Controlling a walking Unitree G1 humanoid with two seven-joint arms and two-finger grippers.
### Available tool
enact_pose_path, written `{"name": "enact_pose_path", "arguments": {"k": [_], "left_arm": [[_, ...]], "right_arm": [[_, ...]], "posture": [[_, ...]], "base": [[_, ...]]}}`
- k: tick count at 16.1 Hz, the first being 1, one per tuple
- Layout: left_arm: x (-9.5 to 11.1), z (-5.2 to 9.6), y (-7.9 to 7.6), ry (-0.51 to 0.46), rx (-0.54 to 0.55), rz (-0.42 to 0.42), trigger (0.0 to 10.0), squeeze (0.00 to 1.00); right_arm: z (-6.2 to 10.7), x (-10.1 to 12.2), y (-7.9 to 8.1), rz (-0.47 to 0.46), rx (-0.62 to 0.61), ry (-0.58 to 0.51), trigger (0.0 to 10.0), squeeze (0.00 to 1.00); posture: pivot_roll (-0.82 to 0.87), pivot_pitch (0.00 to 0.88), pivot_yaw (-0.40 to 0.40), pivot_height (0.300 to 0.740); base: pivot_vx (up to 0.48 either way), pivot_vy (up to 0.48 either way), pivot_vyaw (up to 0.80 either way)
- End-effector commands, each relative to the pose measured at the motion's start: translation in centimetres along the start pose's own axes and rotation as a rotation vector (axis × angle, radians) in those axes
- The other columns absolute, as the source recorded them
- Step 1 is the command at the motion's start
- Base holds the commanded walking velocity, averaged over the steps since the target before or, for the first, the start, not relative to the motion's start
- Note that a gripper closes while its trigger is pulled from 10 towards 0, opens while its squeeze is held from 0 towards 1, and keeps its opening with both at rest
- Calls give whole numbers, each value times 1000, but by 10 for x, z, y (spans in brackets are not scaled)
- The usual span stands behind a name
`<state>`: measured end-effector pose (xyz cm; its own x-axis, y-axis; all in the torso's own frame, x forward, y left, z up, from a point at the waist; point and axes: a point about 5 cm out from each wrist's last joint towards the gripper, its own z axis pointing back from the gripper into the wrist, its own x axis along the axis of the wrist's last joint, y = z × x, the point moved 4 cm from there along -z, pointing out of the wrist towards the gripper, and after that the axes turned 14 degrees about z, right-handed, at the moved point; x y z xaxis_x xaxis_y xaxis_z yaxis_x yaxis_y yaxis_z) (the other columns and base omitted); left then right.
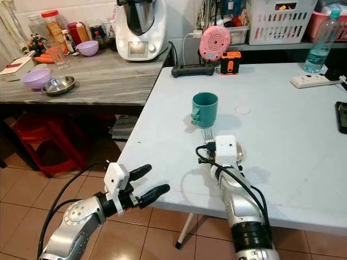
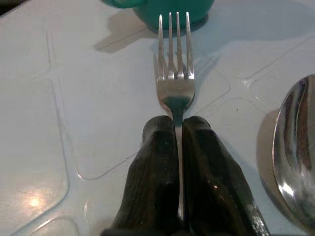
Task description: Setting the table
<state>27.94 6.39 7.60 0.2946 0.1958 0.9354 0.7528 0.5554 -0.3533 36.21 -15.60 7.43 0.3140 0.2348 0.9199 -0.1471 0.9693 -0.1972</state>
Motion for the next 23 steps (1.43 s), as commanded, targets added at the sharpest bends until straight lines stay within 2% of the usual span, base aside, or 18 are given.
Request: {"name": "enact_pose_path", "arguments": {"k": [1, 2, 4, 5, 9, 10, 11, 16, 23], "left_arm": [[5, 4, 6, -10, 27, -23, 10000, 0], [10, 2, 14, -27, 56, -24, 10000, 0], [18, 2, 26, -81, 150, -12, 10000, 0], [21, 3, 38, -103, 228, -8, 10000, 0], [23, 9, 63, -121, 412, -7, 10000, 0], [23, 9, 66, -141, 433, 15, 10000, 0], [24, 10, 69, -168, 456, 61, 10000, 0], [28, 5, 71, -197, 463, 76, 10000, 0], [27, 2, 71, -207, 465, 84, 10000, 0]], "right_arm": [[2, -14, 12, -58, 33, 57, 0, 0], [4, 3, 6, -104, -12, -16, 0, 0], [11, 16, 2, -165, -50, -86, 0, 0], [16, 20, -1, -181, -76, -117, 0, 0], [35, 22, -10, -192, -155, -195, 0, 0], [40, 24, -14, -167, -179, -220, 2078, 0], [46, 25, -19, -166, -208, -241, 10000, 0], [49, 23, -21, -171, -222, -238, 10000, 0], [49, 26, -12, -160, -186, -259, 10000, 0]], "posture": [[-145, 0, 118, 740], [-149, 0, 119, 740], [-151, 0, 119, 740], [-155, 0, 121, 740], [-161, 0, 120, 740], [-164, 0, 120, 740], [-170, 0, 122, 740], [-174, 0, 125, 740], [-178, 0, 125, 740]], "base": [[0, 0, 0], [0, 0, 0], [0, 0, 0], [0, 0, 0], [0, 0, 0], [0, 0, 0], [0, 0, 0], [0, 179, -188], [0, 359, -101]]}}
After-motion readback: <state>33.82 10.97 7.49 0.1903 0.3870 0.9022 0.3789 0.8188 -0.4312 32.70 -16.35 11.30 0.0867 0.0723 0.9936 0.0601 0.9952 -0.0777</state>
